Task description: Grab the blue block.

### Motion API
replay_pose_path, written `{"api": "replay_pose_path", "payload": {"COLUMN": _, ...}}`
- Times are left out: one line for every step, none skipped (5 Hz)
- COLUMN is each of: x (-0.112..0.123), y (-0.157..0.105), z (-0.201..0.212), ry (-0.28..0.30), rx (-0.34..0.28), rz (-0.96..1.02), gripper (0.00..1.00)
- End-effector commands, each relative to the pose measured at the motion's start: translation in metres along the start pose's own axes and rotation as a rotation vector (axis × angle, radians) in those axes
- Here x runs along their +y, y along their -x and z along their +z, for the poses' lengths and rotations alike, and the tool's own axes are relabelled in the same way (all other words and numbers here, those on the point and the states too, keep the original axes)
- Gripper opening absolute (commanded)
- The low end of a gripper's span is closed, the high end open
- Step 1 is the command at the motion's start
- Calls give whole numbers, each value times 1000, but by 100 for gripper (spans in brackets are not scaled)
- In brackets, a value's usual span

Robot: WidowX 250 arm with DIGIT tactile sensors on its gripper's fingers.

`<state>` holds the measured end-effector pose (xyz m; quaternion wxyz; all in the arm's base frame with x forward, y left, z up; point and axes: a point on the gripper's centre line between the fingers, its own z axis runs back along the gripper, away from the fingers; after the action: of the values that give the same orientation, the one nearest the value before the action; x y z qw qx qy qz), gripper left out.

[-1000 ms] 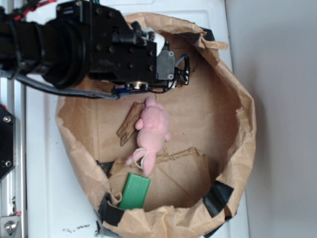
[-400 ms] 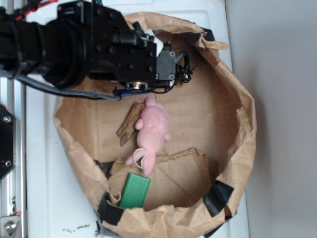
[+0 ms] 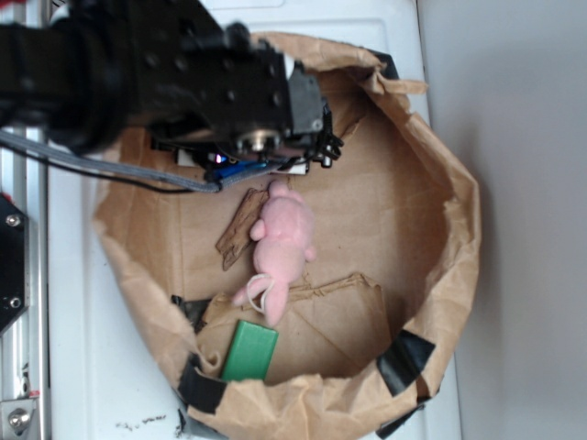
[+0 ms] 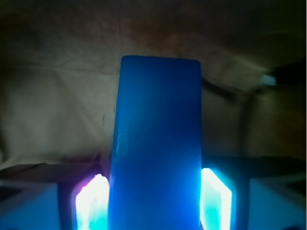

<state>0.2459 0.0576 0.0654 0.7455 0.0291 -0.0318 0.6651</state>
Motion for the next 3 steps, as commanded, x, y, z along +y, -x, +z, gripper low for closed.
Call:
{"api": "replay_pose_path", "payload": {"x": 5, "y": 30, "z": 65, "ry": 31, "rx": 46, "rz": -66, "gripper": 0}}
{"api": "replay_pose_path", "payload": {"x": 8, "y": 39, "z": 80, "ry": 28, "rx": 59, "rz": -102, "gripper": 0}}
{"api": "replay_pose_path", "payload": {"x": 8, "y": 41, "z": 94, "ry": 52, "rx": 95, "rz": -117, "gripper": 0}}
